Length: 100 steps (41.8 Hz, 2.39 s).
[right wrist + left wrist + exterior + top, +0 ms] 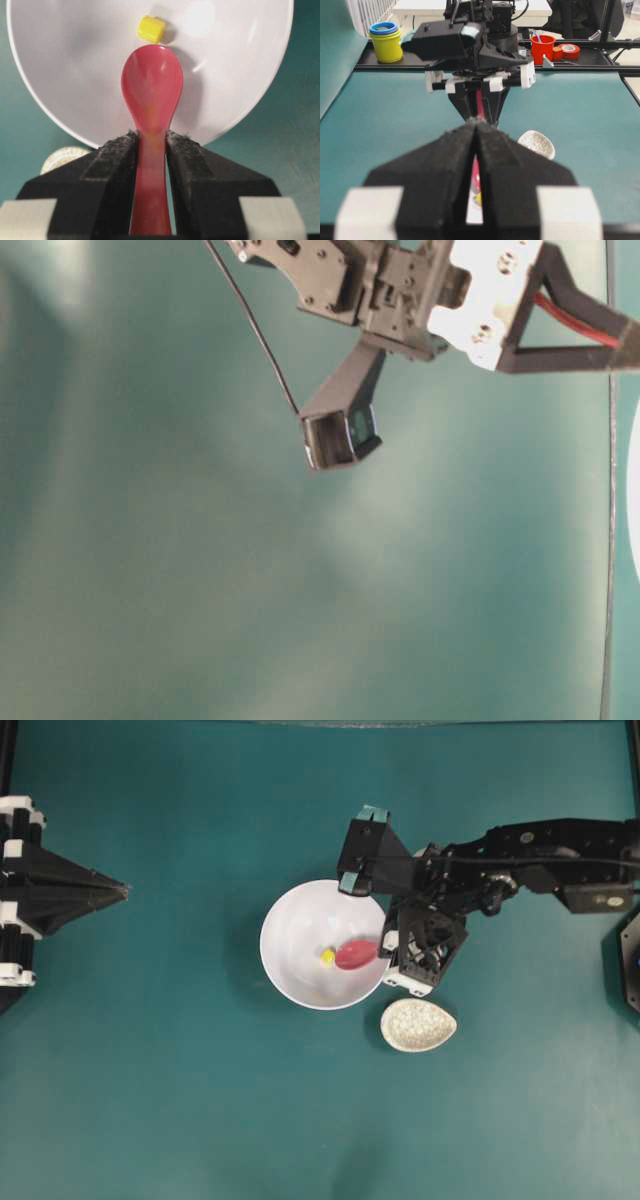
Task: Scoop the yellow hexagonal prism block from the bowl with a spoon using the right arm.
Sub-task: 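Lower the spoon bowl into the white bowl beside the yellow block, then push the spoon under the yellow block to scoop it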
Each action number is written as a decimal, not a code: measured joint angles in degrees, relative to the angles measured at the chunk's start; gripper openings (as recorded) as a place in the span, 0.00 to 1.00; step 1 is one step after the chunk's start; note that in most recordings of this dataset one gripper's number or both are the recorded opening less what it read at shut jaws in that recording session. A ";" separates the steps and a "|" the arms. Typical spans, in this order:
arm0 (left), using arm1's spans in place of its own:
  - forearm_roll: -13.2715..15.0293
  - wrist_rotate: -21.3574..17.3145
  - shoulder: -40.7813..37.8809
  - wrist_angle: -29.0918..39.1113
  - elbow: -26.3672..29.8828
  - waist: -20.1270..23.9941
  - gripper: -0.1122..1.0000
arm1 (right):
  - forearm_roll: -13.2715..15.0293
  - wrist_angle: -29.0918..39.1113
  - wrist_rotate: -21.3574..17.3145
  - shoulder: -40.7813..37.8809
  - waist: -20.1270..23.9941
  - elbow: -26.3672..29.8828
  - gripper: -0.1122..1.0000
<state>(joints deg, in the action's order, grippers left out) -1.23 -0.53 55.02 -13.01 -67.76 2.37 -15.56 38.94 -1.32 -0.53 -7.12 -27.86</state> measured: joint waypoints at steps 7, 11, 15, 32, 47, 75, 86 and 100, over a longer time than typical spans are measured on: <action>0.00 0.00 0.00 0.00 0.00 0.00 0.10 | 0.18 -0.62 0.18 -1.14 -0.09 0.62 0.32; 0.00 0.00 0.00 0.00 0.00 0.00 0.10 | 0.18 -1.14 0.44 -1.76 -0.09 0.97 0.32; 0.00 0.00 0.00 0.00 0.00 0.00 0.10 | 0.44 -2.37 0.62 -2.29 0.00 1.67 0.32; 0.00 0.00 0.00 0.09 0.00 0.00 0.10 | 3.08 -10.46 0.53 -3.52 -0.09 2.37 0.32; 0.00 0.00 0.00 0.09 0.00 0.00 0.10 | 3.08 -14.50 0.44 -3.52 -0.09 2.46 0.32; 0.00 0.00 0.00 0.09 0.00 0.00 0.10 | 2.99 -4.48 -0.97 4.13 -0.18 2.46 0.32; 0.00 0.00 0.00 0.09 0.00 0.00 0.10 | 2.99 8.44 -7.03 5.98 -0.18 2.90 0.32; 0.00 0.00 0.00 0.09 0.00 0.00 0.10 | 2.99 17.58 -11.07 2.46 -0.09 7.73 0.32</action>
<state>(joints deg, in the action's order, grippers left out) -1.23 -0.53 55.02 -12.92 -67.76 2.37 -12.57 56.51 -12.39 1.93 -7.21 -20.13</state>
